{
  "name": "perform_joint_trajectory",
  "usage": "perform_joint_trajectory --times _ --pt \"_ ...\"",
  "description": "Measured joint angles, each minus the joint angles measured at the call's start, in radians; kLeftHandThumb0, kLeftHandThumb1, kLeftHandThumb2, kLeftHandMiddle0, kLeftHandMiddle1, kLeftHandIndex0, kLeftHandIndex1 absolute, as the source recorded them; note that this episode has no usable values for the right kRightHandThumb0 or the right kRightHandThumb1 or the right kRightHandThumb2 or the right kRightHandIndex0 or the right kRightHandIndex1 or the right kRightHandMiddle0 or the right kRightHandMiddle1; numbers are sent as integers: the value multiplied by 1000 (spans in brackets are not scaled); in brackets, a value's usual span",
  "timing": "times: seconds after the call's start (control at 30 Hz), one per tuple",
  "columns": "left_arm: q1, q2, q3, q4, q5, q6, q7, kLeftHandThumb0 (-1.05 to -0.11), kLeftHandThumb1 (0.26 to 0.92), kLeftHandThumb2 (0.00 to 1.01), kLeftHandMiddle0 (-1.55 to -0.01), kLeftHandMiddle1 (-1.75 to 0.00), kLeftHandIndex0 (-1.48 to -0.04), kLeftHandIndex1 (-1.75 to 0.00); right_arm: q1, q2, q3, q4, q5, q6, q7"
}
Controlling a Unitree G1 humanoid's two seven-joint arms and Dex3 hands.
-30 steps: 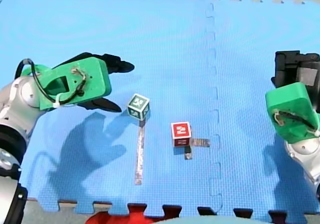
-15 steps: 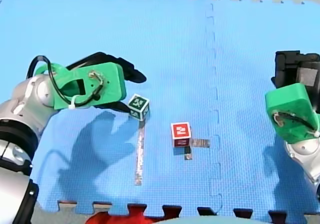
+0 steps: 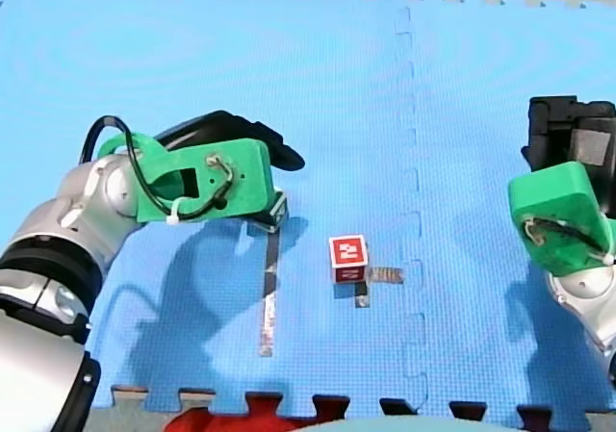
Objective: Stack cube left
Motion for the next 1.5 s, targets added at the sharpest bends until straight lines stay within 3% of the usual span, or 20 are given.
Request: perform_joint_trajectory --times 0.3,0.97,1.23,1.5 --pt "-5 9 -13 0 14 11 -15 -398 699 2 -836 -1746 -494 0 0 -1 3 -5 -3 -2 -11" --pt "-16 22 -22 11 31 60 6 -364 706 2 -781 -1746 -407 0 2 -7 2 -9 -2 -17 -11" --pt "-15 23 -17 14 28 63 6 -371 711 2 -769 -1746 -582 -56 4 -8 2 -14 -2 -18 -12" --pt "-11 23 -10 20 21 59 7 -400 715 2 -810 -1746 -660 -41 8 -10 4 -25 -5 -20 -17"
